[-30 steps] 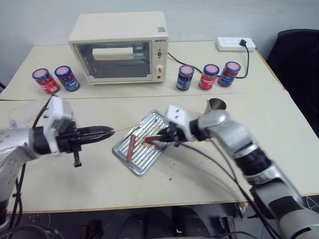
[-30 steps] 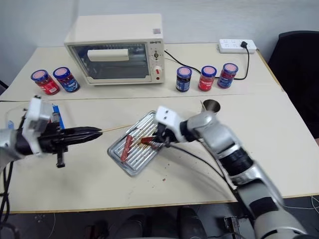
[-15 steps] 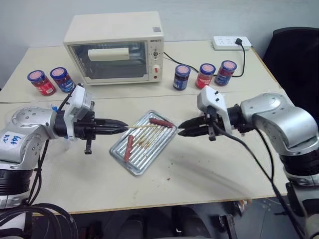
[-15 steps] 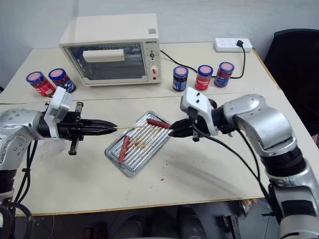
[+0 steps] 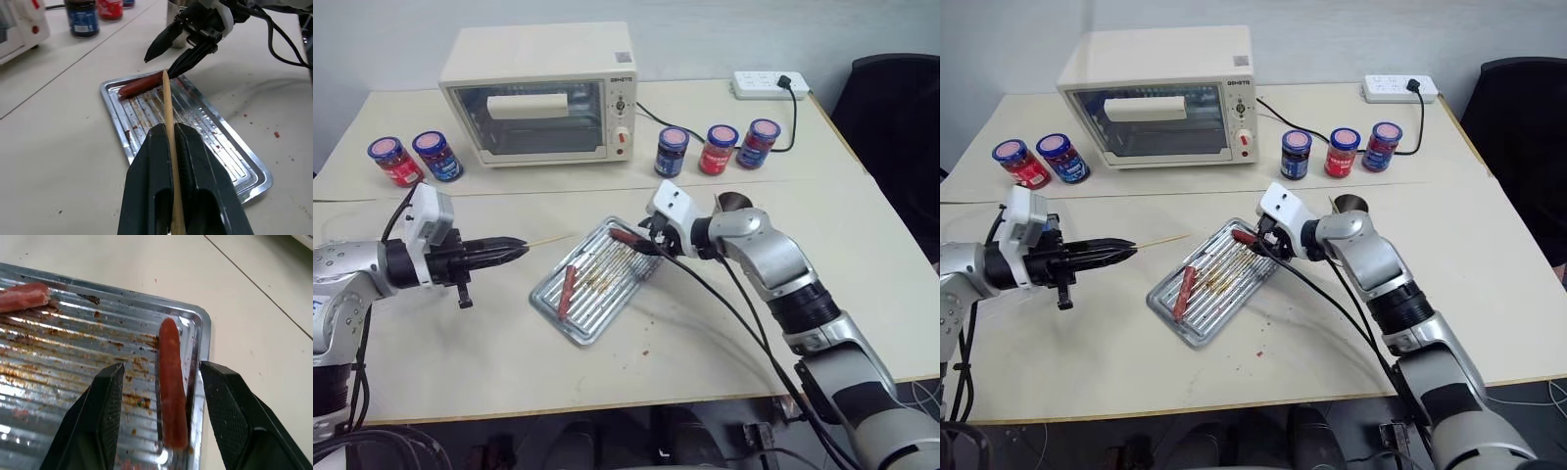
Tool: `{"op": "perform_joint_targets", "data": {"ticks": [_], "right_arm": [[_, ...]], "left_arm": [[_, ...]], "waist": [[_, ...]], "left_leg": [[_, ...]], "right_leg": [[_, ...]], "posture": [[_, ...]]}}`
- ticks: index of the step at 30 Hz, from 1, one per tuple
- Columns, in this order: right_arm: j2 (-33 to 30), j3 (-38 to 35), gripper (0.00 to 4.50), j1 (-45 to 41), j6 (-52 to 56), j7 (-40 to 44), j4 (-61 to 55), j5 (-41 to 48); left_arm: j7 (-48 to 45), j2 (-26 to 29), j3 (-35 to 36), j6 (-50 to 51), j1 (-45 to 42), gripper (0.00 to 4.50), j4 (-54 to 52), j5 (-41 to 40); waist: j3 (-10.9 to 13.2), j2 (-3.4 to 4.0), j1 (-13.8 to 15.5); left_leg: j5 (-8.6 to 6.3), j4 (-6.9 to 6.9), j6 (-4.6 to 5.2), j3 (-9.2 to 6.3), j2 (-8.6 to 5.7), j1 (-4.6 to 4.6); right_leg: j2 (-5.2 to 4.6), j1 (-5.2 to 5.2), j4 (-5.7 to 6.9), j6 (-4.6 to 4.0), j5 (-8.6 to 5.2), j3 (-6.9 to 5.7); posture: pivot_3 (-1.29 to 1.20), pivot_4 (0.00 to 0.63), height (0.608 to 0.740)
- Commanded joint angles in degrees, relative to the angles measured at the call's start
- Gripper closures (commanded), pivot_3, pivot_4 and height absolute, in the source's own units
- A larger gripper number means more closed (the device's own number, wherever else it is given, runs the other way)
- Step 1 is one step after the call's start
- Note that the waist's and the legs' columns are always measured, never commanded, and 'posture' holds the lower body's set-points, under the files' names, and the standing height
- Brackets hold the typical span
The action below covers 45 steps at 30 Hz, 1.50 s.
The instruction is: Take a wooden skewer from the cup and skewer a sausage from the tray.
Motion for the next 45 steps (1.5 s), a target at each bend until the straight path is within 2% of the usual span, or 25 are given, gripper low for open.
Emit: {"op": "perform_joint_targets", "data": {"ticks": [1,6,15,22,36,40,45], "right_arm": [[1.66,-0.65,1.96,-1.58,-2.09,0.13,2.41,-1.01],[3.52,-1.08,1.96,-2.78,-3.44,0.03,7.26,-2.2],[3.88,-1.34,1.96,-1.46,-2.81,0.87,8.22,-2.65],[4.43,-1.1,3.57,-0.62,-3.16,0.82,7.54,-2.81],[5.39,-0.54,3.57,0.95,-2.39,0.64,6.8,-4.31],[5.59,-0.93,4.11,0.88,-2.08,0.72,6.76,-4.25],[4.48,-1.79,4.12,0.79,0.41,2.39,3.02,-2.74]], "left_arm": [[0.77,0.75,2.22,0.17,0.44,4.5,-2.39,-0.8],[1.17,0.85,2.45,0.8,0.48,4.5,-3.13,-0.98],[1.06,1.37,2.48,1.03,-0.18,4.5,-3.28,-0.88],[0.86,1.64,2.22,0.74,-0.73,4.5,-2.83,-0.53],[0.74,1.33,1.58,0.24,-1.26,4.5,-2.72,-0.12],[0.64,1.28,1.36,0.12,-1.57,4.5,-2.48,0.0],[0.13,1.13,0.6,-0.09,-2.31,4.5,-1.87,0.18]], "waist": [[0.0,0.0,-0.02],[0.0,0.0,-0.46],[0.0,0.0,-1.43],[0.0,0.01,-1.54],[0.0,0.0,-1.54],[0.0,0.0,-1.56],[0.0,0.0,-1.55]], "left_leg": [[0.0,0.0,0.0,0.0,0.0,0.0],[0.0,-0.01,0.0,0.0,0.01,0.0],[0.0,-0.03,-0.01,-0.01,0.02,0.0],[0.0,-0.04,-0.01,-0.02,0.02,0.0],[0.0,-0.03,-0.01,-0.01,0.02,0.01],[0.0,-0.02,-0.01,-0.01,0.02,0.01],[0.0,-0.02,-0.01,-0.02,0.02,0.01]], "right_leg": [[0.0,0.0,0.01,0.0,0.0,0.0],[0.01,-0.01,0.02,0.0,0.0,-0.01],[0.02,-0.01,0.02,0.0,0.0,-0.03],[0.02,-0.01,0.02,0.0,0.0,-0.03],[0.02,-0.01,0.04,0.0,0.0,-0.03],[0.02,-0.01,0.04,0.0,0.0,-0.03],[0.02,-0.01,0.05,0.0,0.0,-0.03]], "posture": [[0.0,0.15,0.74],[0.0,0.15,0.74],[0.0,0.15,0.74],[0.0,0.15,0.74],[0.0,0.15,0.74],[0.0,0.15,0.74],[0.0,0.15,0.74]]}}
